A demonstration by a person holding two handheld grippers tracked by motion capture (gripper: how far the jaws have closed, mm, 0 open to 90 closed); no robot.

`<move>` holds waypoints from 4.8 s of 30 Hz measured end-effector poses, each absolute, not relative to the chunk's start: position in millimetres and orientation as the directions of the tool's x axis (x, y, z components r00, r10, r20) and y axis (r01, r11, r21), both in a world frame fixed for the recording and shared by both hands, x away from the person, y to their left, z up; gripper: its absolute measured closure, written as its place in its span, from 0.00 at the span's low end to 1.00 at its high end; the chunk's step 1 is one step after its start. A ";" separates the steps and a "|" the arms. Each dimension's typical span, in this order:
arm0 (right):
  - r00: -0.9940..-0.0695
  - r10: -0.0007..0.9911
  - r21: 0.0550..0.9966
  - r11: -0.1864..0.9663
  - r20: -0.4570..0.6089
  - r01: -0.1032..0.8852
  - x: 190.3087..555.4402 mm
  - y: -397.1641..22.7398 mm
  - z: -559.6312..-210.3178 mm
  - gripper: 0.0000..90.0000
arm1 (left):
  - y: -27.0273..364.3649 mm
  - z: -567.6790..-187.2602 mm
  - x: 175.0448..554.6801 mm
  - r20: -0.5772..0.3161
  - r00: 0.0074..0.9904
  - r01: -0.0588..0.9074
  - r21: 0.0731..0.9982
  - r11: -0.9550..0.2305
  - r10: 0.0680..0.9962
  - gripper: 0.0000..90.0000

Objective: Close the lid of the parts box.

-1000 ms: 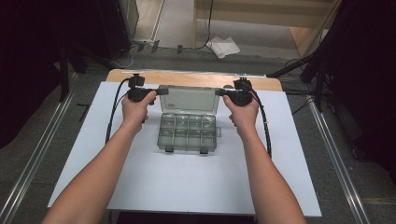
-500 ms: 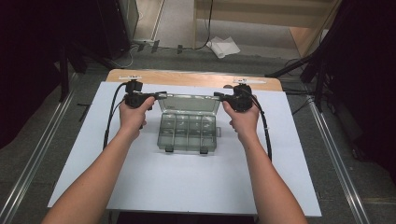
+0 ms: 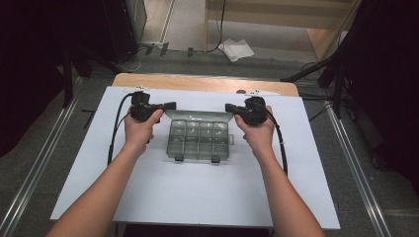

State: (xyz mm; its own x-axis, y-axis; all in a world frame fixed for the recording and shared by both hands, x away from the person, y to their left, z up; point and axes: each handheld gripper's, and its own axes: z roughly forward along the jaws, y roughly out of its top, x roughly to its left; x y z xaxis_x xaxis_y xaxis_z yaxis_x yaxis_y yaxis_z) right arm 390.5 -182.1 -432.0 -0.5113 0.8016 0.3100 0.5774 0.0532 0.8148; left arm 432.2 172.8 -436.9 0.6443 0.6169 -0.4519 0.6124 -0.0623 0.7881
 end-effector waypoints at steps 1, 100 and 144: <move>-0.513 0.803 0.819 0.057 0.302 0.572 389.2 -181.8 -432.4 1.00 | 173.1 -437.6 431.0 -0.450 0.647 0.610 0.790 -0.064 0.616 1.00; -0.612 0.771 0.857 0.187 0.176 0.481 292.1 -168.8 -500.3 0.96 | 188.4 -496.1 320.2 -0.312 0.694 0.510 0.849 -0.138 0.649 1.00; -0.496 0.855 0.893 0.099 0.149 0.439 217.0 -270.4 -505.3 0.00 | 220.0 -478.4 288.7 -0.182 0.720 0.381 0.911 -0.161 0.670 0.00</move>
State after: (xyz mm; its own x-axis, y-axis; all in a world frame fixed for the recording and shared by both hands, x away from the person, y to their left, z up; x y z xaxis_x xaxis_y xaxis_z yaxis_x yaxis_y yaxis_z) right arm 217.0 -270.4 -505.3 -0.4964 0.8551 0.1494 0.4387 0.0985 0.8932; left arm 288.7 220.0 -478.4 0.7201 0.6695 -0.1824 0.3805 -0.1612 0.9106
